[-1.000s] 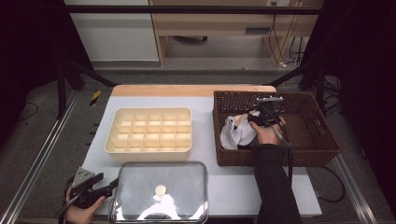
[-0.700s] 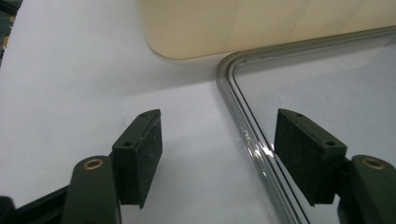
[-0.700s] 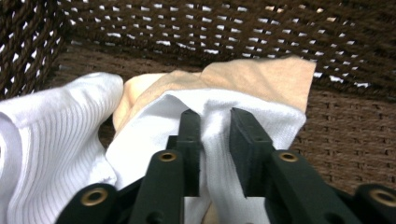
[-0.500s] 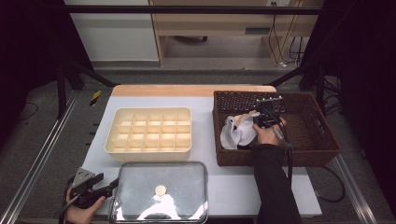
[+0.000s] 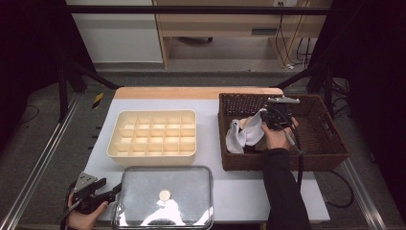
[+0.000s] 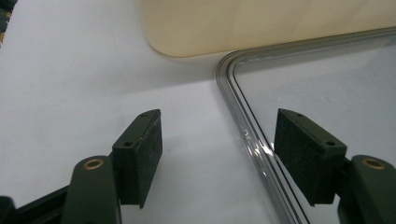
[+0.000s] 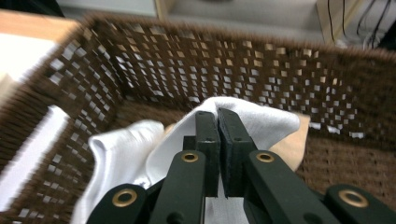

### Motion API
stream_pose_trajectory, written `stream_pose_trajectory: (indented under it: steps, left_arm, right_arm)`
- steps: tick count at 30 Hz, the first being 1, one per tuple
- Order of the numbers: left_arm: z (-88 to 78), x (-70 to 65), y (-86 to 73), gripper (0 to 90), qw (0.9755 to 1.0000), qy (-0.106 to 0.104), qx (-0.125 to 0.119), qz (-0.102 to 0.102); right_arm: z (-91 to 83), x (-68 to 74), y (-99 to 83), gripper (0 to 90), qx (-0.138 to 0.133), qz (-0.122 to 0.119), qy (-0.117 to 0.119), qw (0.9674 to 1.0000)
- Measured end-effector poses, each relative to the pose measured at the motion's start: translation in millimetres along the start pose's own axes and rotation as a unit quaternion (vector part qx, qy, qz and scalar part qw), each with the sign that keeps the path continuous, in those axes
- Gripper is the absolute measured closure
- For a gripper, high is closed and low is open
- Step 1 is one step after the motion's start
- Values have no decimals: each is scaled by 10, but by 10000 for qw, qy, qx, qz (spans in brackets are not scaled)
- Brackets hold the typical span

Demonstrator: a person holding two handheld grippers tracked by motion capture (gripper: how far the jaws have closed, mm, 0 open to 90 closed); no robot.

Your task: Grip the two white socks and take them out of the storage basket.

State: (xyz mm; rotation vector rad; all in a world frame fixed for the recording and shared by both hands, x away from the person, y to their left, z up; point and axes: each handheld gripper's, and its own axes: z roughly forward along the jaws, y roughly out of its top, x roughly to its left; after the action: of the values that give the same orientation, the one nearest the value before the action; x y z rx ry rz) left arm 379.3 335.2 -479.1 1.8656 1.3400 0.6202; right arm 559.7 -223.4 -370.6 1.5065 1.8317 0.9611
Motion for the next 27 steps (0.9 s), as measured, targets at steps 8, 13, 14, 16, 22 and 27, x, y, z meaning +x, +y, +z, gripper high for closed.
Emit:
stream_pose_trajectory:
  steps: [8, 13, 14, 16, 22, 27]
  left_arm:
    - [-1, -5, 0, 318, 10000, -3, -2, 2]
    - [0, -4, 1, 318, 10000, -4, -5, 6]
    - [2, -4, 1, 318, 10000, -10, -7, 0]
    - [2, -6, 2, 318, 10000, -11, -8, 2]
    - [-4, -7, 4, 318, 10000, -25, -19, -32]
    - [-5, -5, 6, 318, 10000, -23, -36, -33]
  right_arm:
    - [-309, 85, 61, 885, -781, -111, 419, 9960]
    - [-471, 86, 72, 885, -1046, -94, 599, 9927]
    - [-550, 69, 79, 885, -1193, -56, 695, 9904]
    - [-587, 58, 83, 885, -1250, -41, 750, 9893]
    - [-775, 43, 108, 885, -1482, -118, 942, 9844]
    - [-909, 67, 136, 885, -1648, -214, 1047, 9805]
